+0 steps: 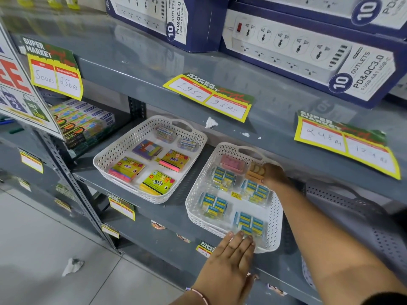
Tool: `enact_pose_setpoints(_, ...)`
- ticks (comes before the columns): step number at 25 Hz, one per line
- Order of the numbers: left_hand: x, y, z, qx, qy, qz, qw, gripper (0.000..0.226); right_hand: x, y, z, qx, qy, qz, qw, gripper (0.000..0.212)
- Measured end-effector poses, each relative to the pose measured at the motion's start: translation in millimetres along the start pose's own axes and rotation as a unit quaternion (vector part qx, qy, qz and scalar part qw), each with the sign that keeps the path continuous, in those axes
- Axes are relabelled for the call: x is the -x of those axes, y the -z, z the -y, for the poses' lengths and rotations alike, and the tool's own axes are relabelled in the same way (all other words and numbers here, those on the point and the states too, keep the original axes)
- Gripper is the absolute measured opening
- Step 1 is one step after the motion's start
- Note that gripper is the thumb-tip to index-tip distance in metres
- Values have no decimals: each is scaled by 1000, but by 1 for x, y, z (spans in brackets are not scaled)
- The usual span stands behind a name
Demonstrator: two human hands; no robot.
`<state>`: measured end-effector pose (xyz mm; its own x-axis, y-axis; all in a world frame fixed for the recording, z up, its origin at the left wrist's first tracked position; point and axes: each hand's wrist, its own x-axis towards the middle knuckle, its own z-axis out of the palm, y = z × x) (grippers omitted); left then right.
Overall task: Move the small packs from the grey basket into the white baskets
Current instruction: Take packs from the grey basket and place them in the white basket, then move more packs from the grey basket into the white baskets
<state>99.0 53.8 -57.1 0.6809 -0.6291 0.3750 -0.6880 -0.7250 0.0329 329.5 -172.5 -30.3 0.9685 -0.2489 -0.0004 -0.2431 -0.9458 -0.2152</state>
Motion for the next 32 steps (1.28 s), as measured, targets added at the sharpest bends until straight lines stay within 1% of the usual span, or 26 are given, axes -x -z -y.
enact_pose_setpoints(2,1,-2,1,0,-1,12,1000,59,5,5,3,-3,-9,10,1000,34)
enact_pose_setpoints(3,2,-3,1,-2,-1,19,1000,60,10,13,4,-34,-16,30,999,29)
enact_pose_setpoints(4,3,-3,1,-6,2,27,1000,62,14,20,4,-57,-16,41,997,30)
enact_pose_setpoints(6,3,-3,-4,-11,9,47,999,68,30,37,-7,-111,-20,36,993,45)
enact_pose_setpoints(8,0,0,-19,-1,5,59,998,70,64,57,-33,-170,-26,-3,985,47)
enact_pose_setpoints(10,-6,0,-41,19,-22,60,998,71,108,69,-75,-173,-40,-57,983,46)
enact_pose_setpoints(12,-16,-4,-69,37,-63,60,995,71,159,76,-121,-182,-94,-78,976,47)
enact_pose_setpoints(15,-35,-10,-123,43,-124,64,989,73,224,79,-189,-189,-186,-54,963,43)
enact_pose_setpoints(17,-46,-14,-153,50,-143,72,986,74,247,78,-220,-159,-214,-19,964,38)
enact_pose_setpoints(19,-54,-16,-181,64,-148,90,983,75,262,80,-238,-137,-221,-1,966,36)
enact_pose_setpoints(21,-58,-16,-205,64,-146,113,981,76,268,81,-250,-134,-212,-2,968,35)
enact_pose_setpoints(23,-59,-18,-223,63,-129,125,982,75,266,79,-255,-159,-209,-5,965,32)
enact_pose_setpoints(25,-60,-19,-232,58,-101,112,987,72,264,77,-256,-195,-226,-13,954,29)
enact_pose_setpoints(26,-59,-21,-231,53,-99,102,988,73,263,75,-255,-216,-234,-23,948,31)
enact_pose_setpoints(28,-57,-21,-230,44,-111,90,989,74,265,67,-252,-231,-236,-31,943,41)
enact_pose_setpoints(30,-58,-19,-228,50,-113,107,987,74,266,60,-246,-198,-242,-29,949,55)
enact_pose_setpoints(32,-58,-20,-227,57,-114,121,984,74,264,56,-241,-154,-240,-33,958,74)
